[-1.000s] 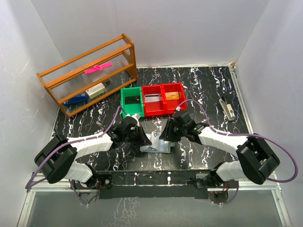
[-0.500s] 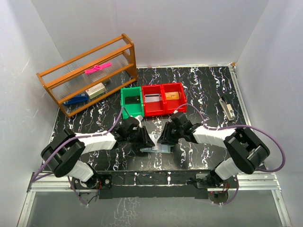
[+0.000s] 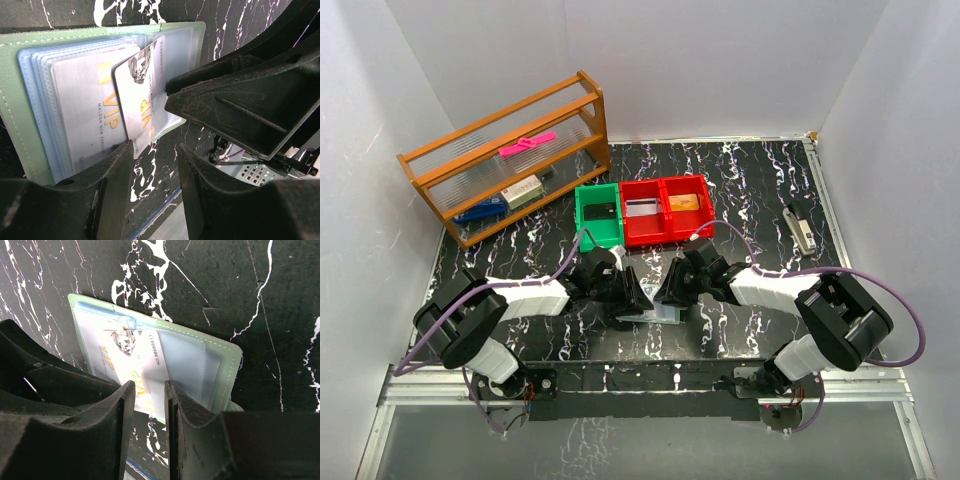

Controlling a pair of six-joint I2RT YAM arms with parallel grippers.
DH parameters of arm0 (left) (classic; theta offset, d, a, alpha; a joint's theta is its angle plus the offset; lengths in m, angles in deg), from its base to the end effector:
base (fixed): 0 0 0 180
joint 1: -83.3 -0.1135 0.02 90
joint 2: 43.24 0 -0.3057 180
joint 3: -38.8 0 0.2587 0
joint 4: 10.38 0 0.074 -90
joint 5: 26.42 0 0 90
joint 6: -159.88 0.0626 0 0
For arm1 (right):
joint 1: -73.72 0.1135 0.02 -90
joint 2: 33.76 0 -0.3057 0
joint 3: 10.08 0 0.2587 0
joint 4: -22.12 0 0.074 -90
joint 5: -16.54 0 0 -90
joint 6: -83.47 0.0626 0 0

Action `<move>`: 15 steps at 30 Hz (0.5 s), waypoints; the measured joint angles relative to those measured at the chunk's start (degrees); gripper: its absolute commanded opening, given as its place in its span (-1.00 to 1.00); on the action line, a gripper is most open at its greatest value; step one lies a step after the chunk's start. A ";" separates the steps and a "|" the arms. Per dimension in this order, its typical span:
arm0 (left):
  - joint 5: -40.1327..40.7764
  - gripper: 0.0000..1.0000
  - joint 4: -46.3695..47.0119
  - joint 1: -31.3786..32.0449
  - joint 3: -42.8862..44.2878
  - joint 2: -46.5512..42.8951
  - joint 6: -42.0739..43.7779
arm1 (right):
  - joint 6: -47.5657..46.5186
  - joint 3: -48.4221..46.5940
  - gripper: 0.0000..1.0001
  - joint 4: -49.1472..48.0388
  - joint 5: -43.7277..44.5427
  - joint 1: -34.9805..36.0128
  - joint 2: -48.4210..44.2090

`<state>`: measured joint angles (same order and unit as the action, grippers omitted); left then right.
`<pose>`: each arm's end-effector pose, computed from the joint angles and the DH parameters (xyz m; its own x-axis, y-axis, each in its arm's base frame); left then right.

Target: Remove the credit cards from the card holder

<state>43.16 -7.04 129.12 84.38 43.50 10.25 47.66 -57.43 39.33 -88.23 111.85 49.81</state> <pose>0.1949 -0.2319 0.1671 -0.9616 -0.1706 -0.2148 0.0682 0.6097 -0.7897 0.2062 0.1821 0.1564 -0.9507 0.2506 -0.1826 0.0931 0.7923 0.6030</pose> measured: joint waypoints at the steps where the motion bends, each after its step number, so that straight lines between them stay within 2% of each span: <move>1: 0.20 -0.07 -0.13 0.00 0.00 -0.11 -0.04 | 0.00 0.02 -0.42 -0.02 0.00 0.00 0.00; 6: 3.28 0.04 -3.28 0.00 0.04 -2.75 -0.22 | 0.02 0.09 -0.42 -0.20 0.00 -0.07 0.00; 15: 4.92 0.04 -5.99 0.00 1.90 -2.10 -0.22 | 0.20 0.52 -0.46 -0.90 -0.39 -0.37 0.00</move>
<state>48.07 -13.03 129.12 86.28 41.40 10.03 47.86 -56.90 38.43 -88.62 111.48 49.81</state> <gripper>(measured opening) 0.513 0.287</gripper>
